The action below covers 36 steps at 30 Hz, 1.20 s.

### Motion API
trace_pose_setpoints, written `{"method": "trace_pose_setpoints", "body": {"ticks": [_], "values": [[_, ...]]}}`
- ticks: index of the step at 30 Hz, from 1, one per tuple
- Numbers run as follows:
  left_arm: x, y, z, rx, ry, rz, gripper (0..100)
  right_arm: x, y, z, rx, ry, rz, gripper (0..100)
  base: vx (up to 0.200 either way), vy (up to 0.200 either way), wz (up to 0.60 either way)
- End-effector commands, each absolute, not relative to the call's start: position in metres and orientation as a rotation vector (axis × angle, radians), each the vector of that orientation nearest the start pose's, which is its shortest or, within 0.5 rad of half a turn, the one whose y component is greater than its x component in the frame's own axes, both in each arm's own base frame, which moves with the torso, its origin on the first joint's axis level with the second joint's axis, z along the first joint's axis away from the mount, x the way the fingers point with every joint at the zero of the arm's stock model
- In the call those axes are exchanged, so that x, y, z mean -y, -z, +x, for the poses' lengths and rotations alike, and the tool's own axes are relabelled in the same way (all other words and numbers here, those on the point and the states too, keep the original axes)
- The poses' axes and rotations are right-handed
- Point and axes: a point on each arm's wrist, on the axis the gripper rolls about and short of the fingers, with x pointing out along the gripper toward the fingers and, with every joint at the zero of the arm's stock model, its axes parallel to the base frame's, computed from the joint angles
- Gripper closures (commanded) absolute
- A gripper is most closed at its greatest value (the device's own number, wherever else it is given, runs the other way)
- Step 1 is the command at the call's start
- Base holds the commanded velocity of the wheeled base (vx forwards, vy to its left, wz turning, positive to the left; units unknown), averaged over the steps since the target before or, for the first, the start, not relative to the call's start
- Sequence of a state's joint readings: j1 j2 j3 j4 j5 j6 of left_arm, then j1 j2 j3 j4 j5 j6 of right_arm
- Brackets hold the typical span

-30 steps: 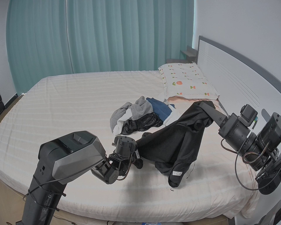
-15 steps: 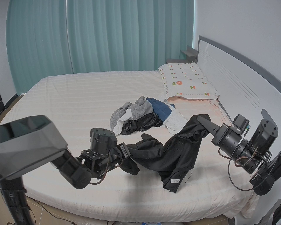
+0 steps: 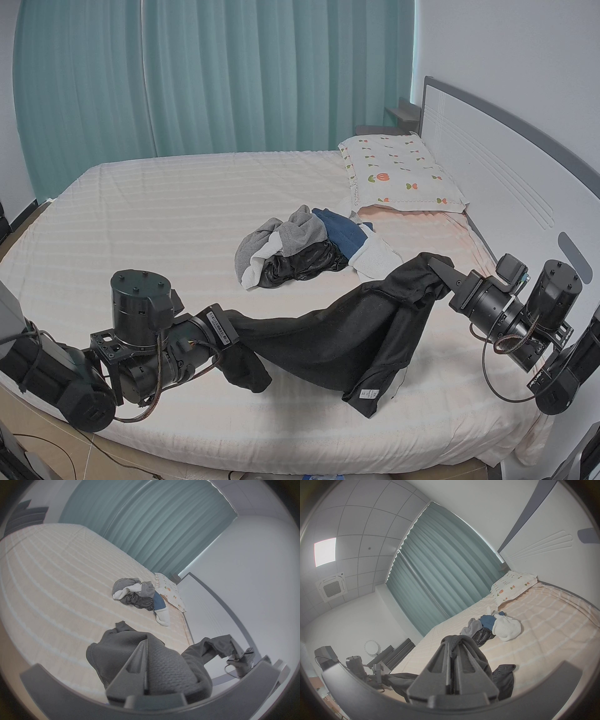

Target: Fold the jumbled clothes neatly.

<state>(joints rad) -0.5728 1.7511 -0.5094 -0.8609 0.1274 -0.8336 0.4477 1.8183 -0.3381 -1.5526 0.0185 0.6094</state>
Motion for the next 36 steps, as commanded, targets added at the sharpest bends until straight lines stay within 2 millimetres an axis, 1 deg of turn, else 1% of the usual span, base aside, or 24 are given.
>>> {"method": "trace_pose_setpoints", "body": {"ticks": [1, 4, 6, 9, 15, 16, 18, 23, 28, 33, 36], "values": [[0.144, -0.123, 0.227, -0.51, 0.271, -0.724, 100, -0.113, -0.135, 0.242, -0.05, -0.466, 0.619, 100, 0.0, 0.0, 0.0], [0.144, -0.122, 0.227, -0.514, 0.268, -0.726, 100, -0.113, -0.136, 0.241, -0.046, -0.468, 0.62, 100, 0.0, 0.0, 0.0], [0.14, -0.117, 0.221, -0.537, 0.253, -0.734, 100, -0.112, -0.136, 0.239, -0.047, -0.462, 0.62, 100, 0.0, 0.0, 0.0], [0.137, -0.121, 0.216, -0.528, 0.256, -0.75, 100, -0.112, -0.134, 0.239, -0.056, -0.459, 0.618, 100, -0.2, 0.0, 0.0], [0.134, -0.117, 0.213, -0.545, 0.251, -0.744, 100, -0.111, -0.131, 0.239, -0.067, -0.456, 0.618, 100, -0.2, 0.0, 0.0], [0.133, -0.122, 0.211, -0.542, 0.281, -0.756, 100, -0.11, -0.131, 0.236, -0.07, -0.453, 0.615, 100, 0.0, 0.0, 0.0], [0.133, -0.123, 0.209, -0.55, 0.305, -0.761, 100, -0.11, -0.131, 0.235, -0.071, -0.458, 0.613, 100, 0.0, 0.0, 0.0], [0.132, -0.122, 0.21, -0.558, 0.313, -0.762, 100, -0.111, -0.128, 0.236, -0.085, -0.455, 0.61, 100, 0.0, 0.0, 0.0], [0.134, -0.12, 0.209, -0.573, 0.312, -0.763, 100, -0.111, -0.129, 0.235, -0.084, -0.457, 0.61, 100, 0.0, 0.0, 0.0], [0.132, -0.121, 0.211, -0.589, 0.308, -0.839, 100, -0.111, -0.126, 0.236, -0.093, -0.454, 0.608, 100, 0.0, 0.0, 0.0], [0.13, -0.123, 0.212, -0.599, 0.321, -0.871, 100, -0.111, -0.126, 0.235, -0.092, -0.453, 0.608, 100, 0.0, 0.2, 0.0]]}}
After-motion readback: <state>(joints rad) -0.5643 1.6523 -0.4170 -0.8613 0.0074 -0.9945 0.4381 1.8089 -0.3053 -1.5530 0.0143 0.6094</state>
